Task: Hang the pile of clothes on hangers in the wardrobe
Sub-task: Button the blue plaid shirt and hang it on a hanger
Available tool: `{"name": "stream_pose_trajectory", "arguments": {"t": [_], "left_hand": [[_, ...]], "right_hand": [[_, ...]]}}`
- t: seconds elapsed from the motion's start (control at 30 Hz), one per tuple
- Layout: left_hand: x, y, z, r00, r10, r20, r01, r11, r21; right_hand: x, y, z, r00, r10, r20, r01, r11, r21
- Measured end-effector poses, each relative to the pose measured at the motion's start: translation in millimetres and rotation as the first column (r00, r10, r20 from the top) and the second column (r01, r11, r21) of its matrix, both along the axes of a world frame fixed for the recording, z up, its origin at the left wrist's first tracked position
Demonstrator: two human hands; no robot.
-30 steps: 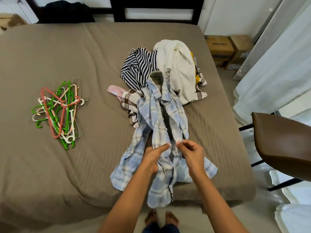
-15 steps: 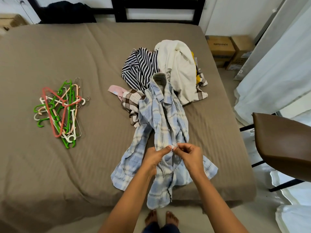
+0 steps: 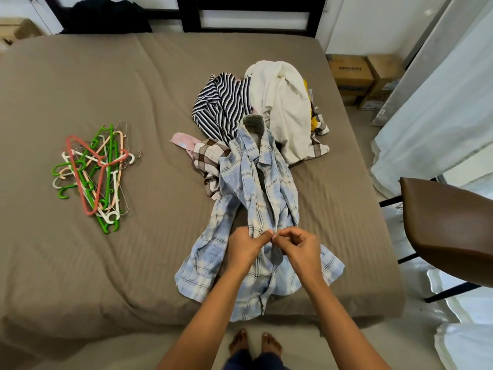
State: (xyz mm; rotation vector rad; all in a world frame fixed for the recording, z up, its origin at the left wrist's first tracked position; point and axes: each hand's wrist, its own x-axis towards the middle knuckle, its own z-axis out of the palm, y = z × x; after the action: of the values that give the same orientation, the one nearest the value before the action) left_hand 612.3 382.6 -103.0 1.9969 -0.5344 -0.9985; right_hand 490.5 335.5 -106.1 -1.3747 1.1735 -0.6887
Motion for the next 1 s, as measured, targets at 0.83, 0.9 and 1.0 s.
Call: {"name": "stream_pose_trajectory", "arguments": {"t": [0.83,0.9,1.0], "left_hand": [[-17.7,-8.4,-18.2,0.931,0.210,-0.298,-0.236,0.970,-0.053],[-21.5,-8.9,-23.0,0.910,0.202,-0.361,-0.242,0.968,-0.068],[-25.0,-10.3,-21.8,0.884,0.173,-0.435,-0.242,0.964,-0.107]], "right_hand": [[14.2,20.6,-2.1,0.933,-0.198,-0.300,0.043,0.891,-0.452],[16.4,20.5,-3.9,0.912,-0.264,-0.314,0.079,0.865,-0.495],[20.9,19.2,-2.3,0.948,-0.269,-0.172,0.206,0.927,-0.314]]}}
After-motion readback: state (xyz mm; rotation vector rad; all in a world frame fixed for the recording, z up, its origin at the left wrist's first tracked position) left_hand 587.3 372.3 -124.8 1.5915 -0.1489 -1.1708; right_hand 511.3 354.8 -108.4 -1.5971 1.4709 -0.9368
